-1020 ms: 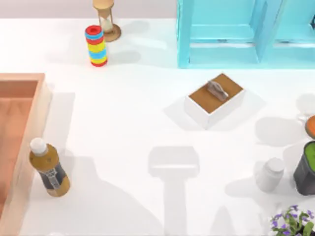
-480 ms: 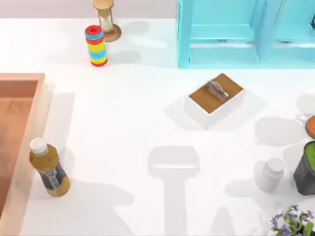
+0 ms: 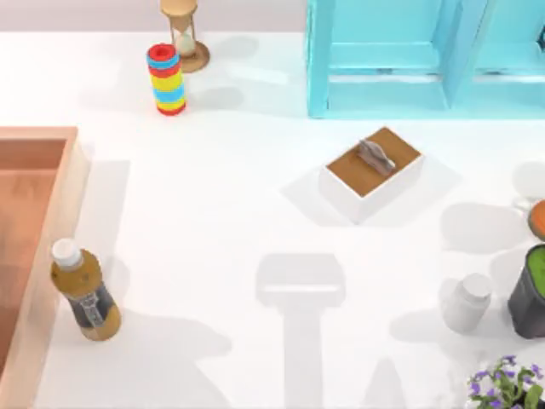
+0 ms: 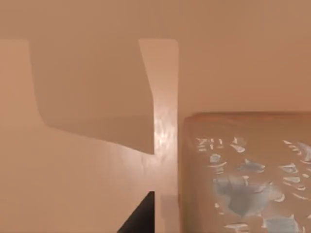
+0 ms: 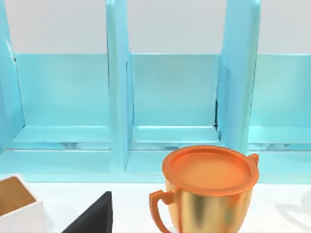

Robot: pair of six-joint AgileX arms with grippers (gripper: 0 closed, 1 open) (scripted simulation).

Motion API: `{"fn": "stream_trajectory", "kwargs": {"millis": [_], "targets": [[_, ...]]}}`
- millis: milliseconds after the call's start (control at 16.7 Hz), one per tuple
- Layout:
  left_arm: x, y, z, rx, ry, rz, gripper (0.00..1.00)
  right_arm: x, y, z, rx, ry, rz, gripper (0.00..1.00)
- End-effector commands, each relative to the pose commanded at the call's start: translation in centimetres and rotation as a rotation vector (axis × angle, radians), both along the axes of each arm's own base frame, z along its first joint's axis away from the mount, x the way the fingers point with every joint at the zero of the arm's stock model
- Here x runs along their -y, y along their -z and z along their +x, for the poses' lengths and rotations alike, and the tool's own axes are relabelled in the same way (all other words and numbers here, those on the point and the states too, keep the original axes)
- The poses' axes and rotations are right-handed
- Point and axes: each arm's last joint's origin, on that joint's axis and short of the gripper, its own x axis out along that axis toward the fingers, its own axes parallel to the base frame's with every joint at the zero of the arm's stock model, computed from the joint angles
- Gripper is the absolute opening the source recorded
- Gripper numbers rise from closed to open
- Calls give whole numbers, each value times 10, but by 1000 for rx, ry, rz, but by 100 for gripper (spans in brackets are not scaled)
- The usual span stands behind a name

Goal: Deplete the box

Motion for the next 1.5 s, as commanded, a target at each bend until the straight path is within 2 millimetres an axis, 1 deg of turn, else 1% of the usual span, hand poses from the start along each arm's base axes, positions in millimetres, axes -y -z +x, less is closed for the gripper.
{"fn": "stream_trajectory", "kwargs": {"millis": [420, 480, 900, 1080, 1140, 1260, 1500], "targets": [[0, 0, 0, 0, 0, 0, 2, 0, 0, 0, 0, 0, 0, 100], [0, 0, 0, 0, 0, 0, 0, 0, 0, 0, 0, 0, 0, 100], [0, 0, 0, 0, 0, 0, 0, 0, 0, 0, 0, 0, 0, 100], [0, -4, 2, 3, 2, 0, 0, 0, 0, 0, 0, 0, 0, 100], [-1, -10, 4, 4, 2, 1, 0, 0, 0, 0, 0, 0, 0, 100], [-3, -29, 8, 8, 2, 2, 0, 0, 0, 0, 0, 0, 0, 100], [-3, -83, 7, -24, 2, -9, 0, 0, 0, 0, 0, 0, 0, 100]]}}
